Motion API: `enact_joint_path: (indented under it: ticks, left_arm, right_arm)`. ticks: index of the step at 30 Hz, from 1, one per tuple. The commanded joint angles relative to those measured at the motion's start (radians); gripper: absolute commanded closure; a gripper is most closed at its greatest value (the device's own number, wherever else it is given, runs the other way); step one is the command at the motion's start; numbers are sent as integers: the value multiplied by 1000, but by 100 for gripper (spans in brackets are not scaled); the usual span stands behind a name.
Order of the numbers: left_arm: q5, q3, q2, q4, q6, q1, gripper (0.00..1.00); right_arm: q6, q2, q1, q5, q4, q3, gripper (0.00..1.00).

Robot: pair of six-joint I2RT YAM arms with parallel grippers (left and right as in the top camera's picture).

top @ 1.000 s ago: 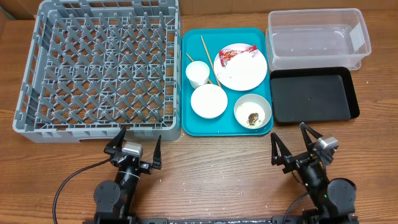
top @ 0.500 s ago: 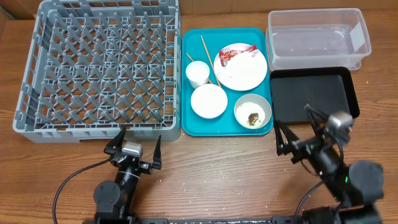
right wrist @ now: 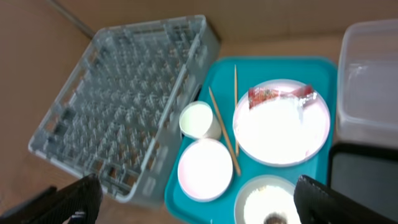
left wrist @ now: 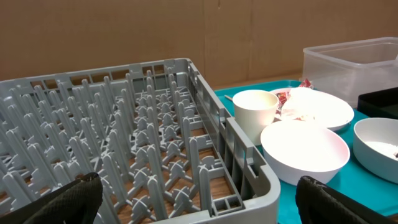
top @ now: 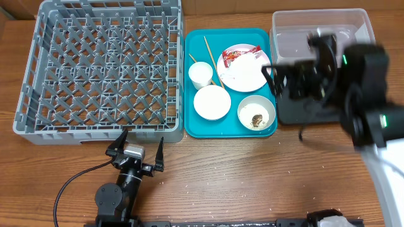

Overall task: Sort waste into correct bins and load items into the dishwasher
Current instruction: 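Reach the right gripper to the white tissue on the plate and grasp it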

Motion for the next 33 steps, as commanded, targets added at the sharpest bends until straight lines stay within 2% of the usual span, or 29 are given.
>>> enact_joint_path:
  ticks: [1,6,11,17,19,22,24,29,33]
  left_arm:
    - [7,-3,-9,0,20,6,0]
    - [7,-3,-9,0,20,6,0]
    - [7,-3,-9,0,20,6,0]
    - [7,-3,-9,0,20,6,0]
    - [7,-3,-9,0,20,6,0]
    - [7,-3,-9,0,20,6,0]
    - [7,-3,-9,0,20,6,0]
    - [7,-3,-9,0,20,6,0]
    - [7,-3,-9,0,20,6,0]
  right_arm:
    - [-84,182,23,-24,-77,188,0]
    - [-89,432,41,-24,-137,372,0]
    - [-81,585,43,-30,-6,382,0]
    - [-40,698,48,-77,63,382,0]
    - [67,733,56,2,66,382,0]
    - [296,771,82,245,53,370,0]
    - [370,785,101,338,56,358,0]
    - [488,837,152,509,56,357,0]
    - [501,887,177,573,56,357,0]
